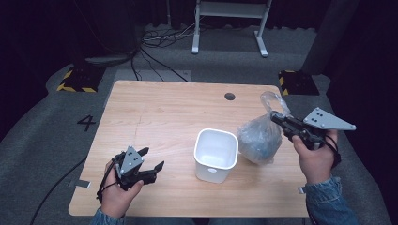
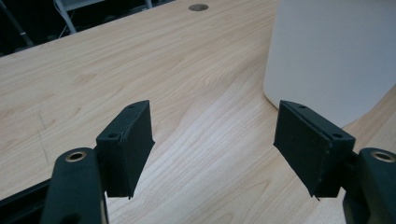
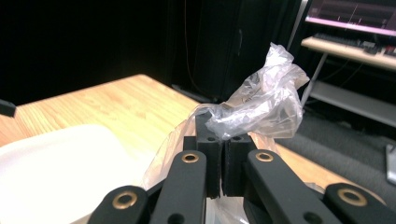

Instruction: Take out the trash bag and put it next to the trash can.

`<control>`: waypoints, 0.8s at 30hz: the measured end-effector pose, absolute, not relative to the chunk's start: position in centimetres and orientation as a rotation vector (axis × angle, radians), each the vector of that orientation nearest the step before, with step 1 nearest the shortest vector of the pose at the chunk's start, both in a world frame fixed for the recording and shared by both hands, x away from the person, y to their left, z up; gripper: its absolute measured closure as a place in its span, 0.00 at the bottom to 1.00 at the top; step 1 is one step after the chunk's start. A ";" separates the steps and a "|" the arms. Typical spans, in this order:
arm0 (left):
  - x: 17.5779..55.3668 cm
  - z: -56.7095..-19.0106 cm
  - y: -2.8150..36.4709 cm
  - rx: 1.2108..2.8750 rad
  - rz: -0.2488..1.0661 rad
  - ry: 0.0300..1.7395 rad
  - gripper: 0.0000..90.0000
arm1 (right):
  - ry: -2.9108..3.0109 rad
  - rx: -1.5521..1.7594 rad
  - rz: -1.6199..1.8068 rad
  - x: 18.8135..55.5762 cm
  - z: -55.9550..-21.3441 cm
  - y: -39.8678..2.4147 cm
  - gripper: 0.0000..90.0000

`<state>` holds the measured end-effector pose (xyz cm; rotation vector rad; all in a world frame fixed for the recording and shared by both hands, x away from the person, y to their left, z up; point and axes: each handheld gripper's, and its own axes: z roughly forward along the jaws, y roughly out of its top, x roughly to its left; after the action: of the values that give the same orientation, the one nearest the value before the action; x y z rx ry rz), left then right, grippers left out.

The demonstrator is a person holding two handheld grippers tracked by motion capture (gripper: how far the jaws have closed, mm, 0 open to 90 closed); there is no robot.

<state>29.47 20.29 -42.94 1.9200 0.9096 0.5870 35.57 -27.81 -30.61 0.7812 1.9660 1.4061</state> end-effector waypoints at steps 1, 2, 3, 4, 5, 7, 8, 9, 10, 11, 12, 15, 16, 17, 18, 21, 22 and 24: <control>29.5 -43.0 20.4 1.921 0.588 0.913 0.31 | 1.975 0.791 1.404 35.8 -31.0 -27.8 0.98; 29.5 -43.1 20.6 1.920 0.586 0.919 0.31 | 1.984 0.797 1.402 36.1 -31.3 -27.7 0.98; 29.5 -43.2 20.7 1.919 0.586 0.925 0.31 | 1.993 0.805 1.400 36.3 -31.7 -27.6 0.98; 29.5 -43.3 20.8 1.920 0.587 0.929 0.31 | 2.001 0.812 1.400 36.5 -32.0 -27.5 0.98; 29.5 -43.4 20.9 1.918 0.584 0.936 0.31 | 2.009 0.814 1.398 36.8 -32.3 -27.4 0.98; 29.5 -43.5 21.1 1.916 0.583 0.945 0.31 | 2.027 0.822 1.391 37.2 -32.9 -27.2 0.98; 29.5 -43.6 21.2 1.918 0.583 0.949 0.31 | 2.034 0.827 1.388 37.3 -33.1 -27.1 0.98; 29.5 -43.7 21.2 1.918 0.582 0.952 0.31 | 2.041 0.832 1.383 37.4 -33.3 -27.1 0.98; 29.5 -43.7 21.3 1.920 0.585 0.954 0.31 | 2.043 0.836 1.383 37.6 -33.5 -27.1 0.98; 29.5 -43.8 21.3 1.918 0.581 0.955 0.31 | 2.046 0.843 1.384 37.7 -33.7 -27.1 0.98; 29.5 -43.8 21.3 1.919 0.581 0.959 0.31 | 2.045 0.847 1.389 37.7 -33.8 -27.1 0.97; 29.5 -43.9 21.3 1.925 0.577 0.962 0.31 | 2.046 0.859 1.399 37.8 -34.1 -27.2 0.95; 29.5 -43.9 21.3 1.926 0.577 0.963 0.31 | 2.048 0.861 1.398 37.8 -34.1 -27.3 0.94; 29.5 -44.0 21.3 1.926 0.577 0.963 0.31 | 2.051 0.865 1.396 37.8 -34.2 -27.3 0.92; 29.5 -44.0 21.3 1.926 0.577 0.963 0.31 | 2.055 0.867 1.395 37.8 -34.2 -27.3 0.90; 29.5 -44.0 21.2 1.925 0.575 0.964 0.31 | 2.051 0.888 1.409 37.6 -34.3 -27.5 0.75; 29.5 -44.0 21.2 1.926 0.576 0.963 0.31 | 2.042 0.894 1.416 37.5 -34.2 -27.6 0.71; 29.6 -44.0 21.1 1.925 0.575 0.962 0.31 | 2.024 0.895 1.414 37.2 -34.1 -27.9 0.64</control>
<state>29.56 21.10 -44.00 1.9254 0.9625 0.5750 37.19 -27.87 -34.09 0.8952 2.0245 1.4139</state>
